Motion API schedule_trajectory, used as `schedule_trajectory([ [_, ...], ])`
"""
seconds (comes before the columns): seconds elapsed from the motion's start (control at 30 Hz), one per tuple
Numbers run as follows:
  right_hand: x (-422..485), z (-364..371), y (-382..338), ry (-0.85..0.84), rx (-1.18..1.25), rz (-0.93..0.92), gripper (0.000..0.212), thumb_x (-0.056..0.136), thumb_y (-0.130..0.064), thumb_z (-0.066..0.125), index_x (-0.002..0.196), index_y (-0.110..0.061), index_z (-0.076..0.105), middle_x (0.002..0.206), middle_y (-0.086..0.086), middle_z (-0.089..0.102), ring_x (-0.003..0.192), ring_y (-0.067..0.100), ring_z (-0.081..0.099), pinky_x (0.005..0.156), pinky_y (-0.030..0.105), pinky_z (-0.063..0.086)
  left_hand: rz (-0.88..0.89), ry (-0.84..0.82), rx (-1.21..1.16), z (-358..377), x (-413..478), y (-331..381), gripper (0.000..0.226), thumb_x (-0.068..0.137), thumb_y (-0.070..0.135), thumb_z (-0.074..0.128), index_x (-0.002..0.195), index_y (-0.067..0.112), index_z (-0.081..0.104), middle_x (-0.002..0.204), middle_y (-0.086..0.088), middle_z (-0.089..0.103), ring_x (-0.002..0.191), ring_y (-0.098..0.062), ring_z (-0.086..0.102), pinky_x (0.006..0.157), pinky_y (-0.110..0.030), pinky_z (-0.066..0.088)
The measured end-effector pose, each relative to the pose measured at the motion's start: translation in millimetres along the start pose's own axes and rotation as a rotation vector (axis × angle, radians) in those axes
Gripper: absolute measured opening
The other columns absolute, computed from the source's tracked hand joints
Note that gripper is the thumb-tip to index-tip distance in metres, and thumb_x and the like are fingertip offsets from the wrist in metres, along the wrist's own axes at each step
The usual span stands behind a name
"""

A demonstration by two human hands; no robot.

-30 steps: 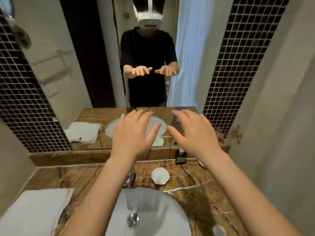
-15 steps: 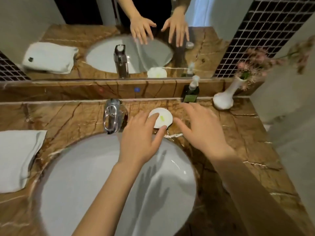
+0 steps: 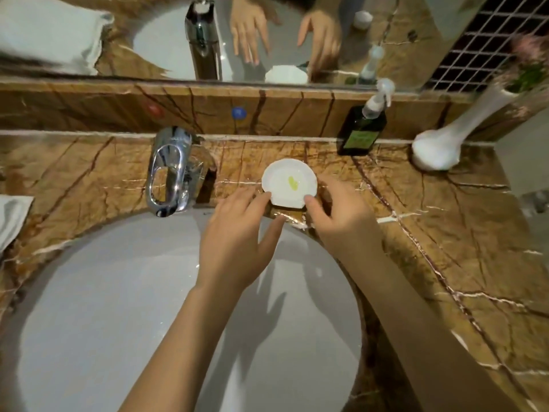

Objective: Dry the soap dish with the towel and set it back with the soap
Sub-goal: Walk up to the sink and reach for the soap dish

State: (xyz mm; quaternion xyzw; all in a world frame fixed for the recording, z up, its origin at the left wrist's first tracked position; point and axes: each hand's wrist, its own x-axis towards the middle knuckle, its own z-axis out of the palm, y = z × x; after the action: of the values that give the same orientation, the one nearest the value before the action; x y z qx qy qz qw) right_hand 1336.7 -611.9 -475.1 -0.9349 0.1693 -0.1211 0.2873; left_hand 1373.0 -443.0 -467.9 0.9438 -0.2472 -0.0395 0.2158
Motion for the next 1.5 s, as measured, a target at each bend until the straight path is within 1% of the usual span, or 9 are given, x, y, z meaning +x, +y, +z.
schedule_trajectory([
  [0.1, 18.3, 12.1, 0.9, -0.042, 0.109, 0.223, 0.037, 0.091, -0.036, 0.051, 0.123, -0.019, 0.053, 0.071, -0.011, 0.053, 0.078, 0.017, 0.058, 0.064, 0.031, 0.042, -0.026, 0.005, -0.010, -3.0, -4.7, -0.5, 0.059, 0.091, 0.052, 0.025, 0.132, 0.017, 0.050, 0.139, -0.006, 0.051, 0.134, -0.026, 0.037, 0.106, -0.045, 0.035],
  [0.27, 33.1, 35.9, -0.8, -0.166, 0.241, 0.457, 0.028, 0.091, -0.025, 0.049, 0.118, -0.016, 0.052, 0.091, 0.012, 0.066, 0.078, 0.031, 0.066, 0.070, 0.049, 0.057, -0.079, -0.024, -0.007, -1.1, -16.1, -8.3, 0.065, 0.089, 0.055, 0.021, 0.135, 0.019, 0.047, 0.142, -0.004, 0.049, 0.136, -0.023, 0.036, 0.108, -0.042, 0.033],
  [0.4, 36.5, 41.4, 0.4, -0.134, 0.429, 0.589, 0.029, 0.093, -0.010, 0.045, 0.121, -0.013, 0.049, 0.072, 0.013, 0.064, 0.040, 0.014, 0.057, 0.043, 0.031, 0.053, -0.092, -0.040, -0.018, 3.9, -23.7, -15.3, 0.062, 0.089, 0.054, 0.022, 0.135, 0.020, 0.047, 0.142, -0.004, 0.049, 0.136, -0.023, 0.037, 0.110, -0.042, 0.032],
  [0.53, 36.9, 41.3, -3.6, -0.136, 0.484, 0.621, 0.029, 0.092, -0.004, 0.041, 0.120, -0.009, 0.049, 0.064, 0.013, 0.063, 0.030, 0.010, 0.054, 0.038, 0.026, 0.053, -0.114, -0.047, -0.012, 5.6, -32.0, -24.6, 0.057, 0.091, 0.051, 0.027, 0.131, 0.018, 0.051, 0.138, -0.006, 0.053, 0.133, -0.024, 0.041, 0.108, -0.045, 0.034],
  [0.93, -29.9, 51.5, -52.1, -0.228, 0.600, 0.498, 0.022, 0.086, -0.001, 0.041, 0.100, -0.012, 0.054, 0.047, 0.006, 0.054, 0.035, 0.014, 0.051, 0.036, 0.026, 0.044, -0.242, 0.015, 0.067, -34.8, -91.3, -95.0, 0.057, 0.091, 0.050, 0.028, 0.127, 0.015, 0.055, 0.135, -0.011, 0.055, 0.127, -0.031, 0.047, 0.103, -0.047, 0.037],
  [1.07, -61.6, 75.6, -81.4, -0.282, 0.600, 0.506, 0.025, 0.084, -0.002, 0.042, 0.103, -0.015, 0.052, 0.059, 0.013, 0.059, 0.035, 0.013, 0.052, 0.036, 0.026, 0.045, -0.286, 0.023, 0.067, -46.0, -121.6, -126.5, 0.060, 0.091, 0.051, 0.025, 0.127, 0.014, 0.055, 0.134, -0.013, 0.056, 0.127, -0.031, 0.048, 0.105, -0.049, 0.037],
  [1.23, -99.7, 107.7, -101.6, -0.240, 0.432, 0.408, 0.021, 0.084, -0.010, 0.042, 0.102, -0.020, 0.047, 0.075, 0.011, 0.063, 0.055, 0.021, 0.062, 0.040, 0.023, 0.047, -0.311, 0.060, 0.014, -45.7, -147.5, -149.0, 0.054, 0.091, 0.051, 0.030, 0.124, 0.019, 0.058, 0.131, -0.010, 0.059, 0.124, -0.029, 0.052, 0.106, -0.046, 0.038],
  [1.33, -111.0, 118.7, -110.5, -0.190, 0.240, 0.268, 0.016, 0.087, -0.013, 0.041, 0.099, -0.023, 0.042, 0.072, 0.005, 0.061, 0.062, 0.025, 0.060, 0.048, 0.037, 0.049, -0.304, 0.058, -0.028, -44.7, -156.6, -157.4, 0.055, 0.091, 0.051, 0.028, 0.125, 0.017, 0.057, 0.129, -0.011, 0.060, 0.124, -0.031, 0.052, 0.105, -0.049, 0.038],
  [1.5, -122.3, 118.6, -122.2, -0.033, -0.108, -0.110, 0.014, 0.087, -0.004, 0.050, 0.101, -0.009, 0.048, 0.053, 0.007, 0.052, 0.042, 0.034, 0.043, 0.039, 0.027, 0.022, -0.276, 0.065, -0.013, -47.2, -163.0, -166.3, 0.052, 0.094, 0.048, 0.029, 0.119, 0.014, 0.059, 0.116, -0.012, 0.065, 0.108, -0.030, 0.059, 0.094, -0.041, 0.043],
])
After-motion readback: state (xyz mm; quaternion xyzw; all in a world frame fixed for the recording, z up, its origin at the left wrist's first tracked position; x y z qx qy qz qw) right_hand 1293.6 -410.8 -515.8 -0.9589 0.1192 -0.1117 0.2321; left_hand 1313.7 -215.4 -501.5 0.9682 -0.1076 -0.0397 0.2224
